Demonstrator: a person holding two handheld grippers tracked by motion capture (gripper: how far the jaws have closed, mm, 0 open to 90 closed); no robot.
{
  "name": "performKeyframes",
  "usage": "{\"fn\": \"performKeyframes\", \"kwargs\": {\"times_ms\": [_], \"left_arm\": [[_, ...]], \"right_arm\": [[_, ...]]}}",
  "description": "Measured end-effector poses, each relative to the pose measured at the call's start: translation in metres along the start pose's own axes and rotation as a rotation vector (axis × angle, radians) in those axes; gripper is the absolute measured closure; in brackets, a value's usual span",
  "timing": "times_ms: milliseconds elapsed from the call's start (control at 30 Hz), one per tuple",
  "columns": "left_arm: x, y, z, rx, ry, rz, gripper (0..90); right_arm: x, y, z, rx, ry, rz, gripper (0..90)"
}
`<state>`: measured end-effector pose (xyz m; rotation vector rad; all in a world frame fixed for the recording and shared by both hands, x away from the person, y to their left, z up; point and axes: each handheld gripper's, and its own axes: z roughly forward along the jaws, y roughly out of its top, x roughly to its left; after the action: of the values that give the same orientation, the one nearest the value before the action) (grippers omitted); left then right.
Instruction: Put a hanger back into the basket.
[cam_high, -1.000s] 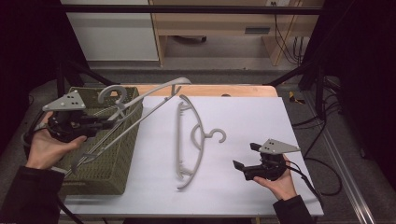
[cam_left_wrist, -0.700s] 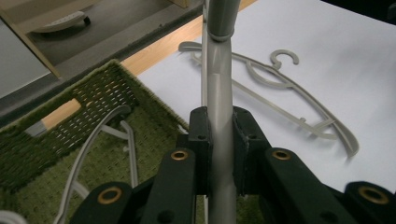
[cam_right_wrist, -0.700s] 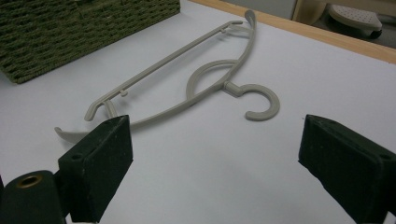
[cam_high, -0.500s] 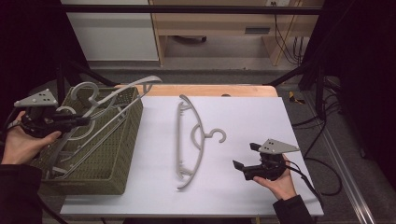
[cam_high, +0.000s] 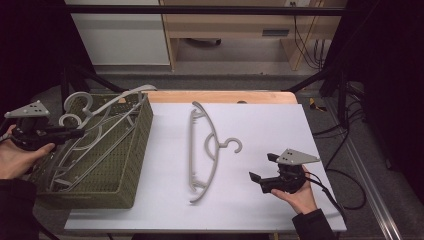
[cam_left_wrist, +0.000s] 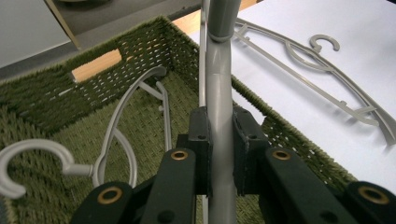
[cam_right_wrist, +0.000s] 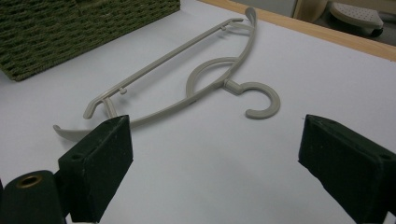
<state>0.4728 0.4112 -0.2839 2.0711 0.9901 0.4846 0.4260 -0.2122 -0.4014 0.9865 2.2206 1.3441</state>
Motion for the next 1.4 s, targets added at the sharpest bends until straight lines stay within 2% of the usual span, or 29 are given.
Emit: {"fn": "performKeyframes", "kwargs": {"times_ms": [167, 600, 900, 967, 1133, 1167, 1400], "left_arm": [[0.008, -0.008, 0.002, 0.014, 0.033, -0.026, 79.4], [0.026, -0.031, 0.008, 0.042, 0.070, -0.098, 79.4], [0.025, -0.039, 0.026, 0.081, 0.059, -0.104, 79.3], [0.025, -0.042, 0.032, 0.100, 0.048, -0.116, 79.4], [0.026, -0.051, 0.046, 0.111, 0.019, -0.142, 79.3], [0.027, -0.055, 0.052, 0.128, 0.009, -0.157, 79.3], [0.030, -0.064, 0.063, 0.168, 0.012, -0.189, 78.6]], "right_arm": [[0.000, 0.000, 0.000, 0.000, -0.001, 0.000, 10.1], [0.000, 0.000, 0.000, 0.000, -0.001, -0.003, 10.1], [0.000, 0.000, 0.000, 0.004, 0.001, -0.001, 10.1], [0.000, 0.000, 0.000, 0.003, 0.001, -0.001, 10.1], [0.000, 0.000, 0.000, 0.005, 0.002, 0.000, 10.1], [0.000, 0.000, 0.000, 0.006, 0.002, 0.000, 10.1], [0.000, -0.001, 0.001, 0.008, 0.002, -0.001, 10.1]]}}
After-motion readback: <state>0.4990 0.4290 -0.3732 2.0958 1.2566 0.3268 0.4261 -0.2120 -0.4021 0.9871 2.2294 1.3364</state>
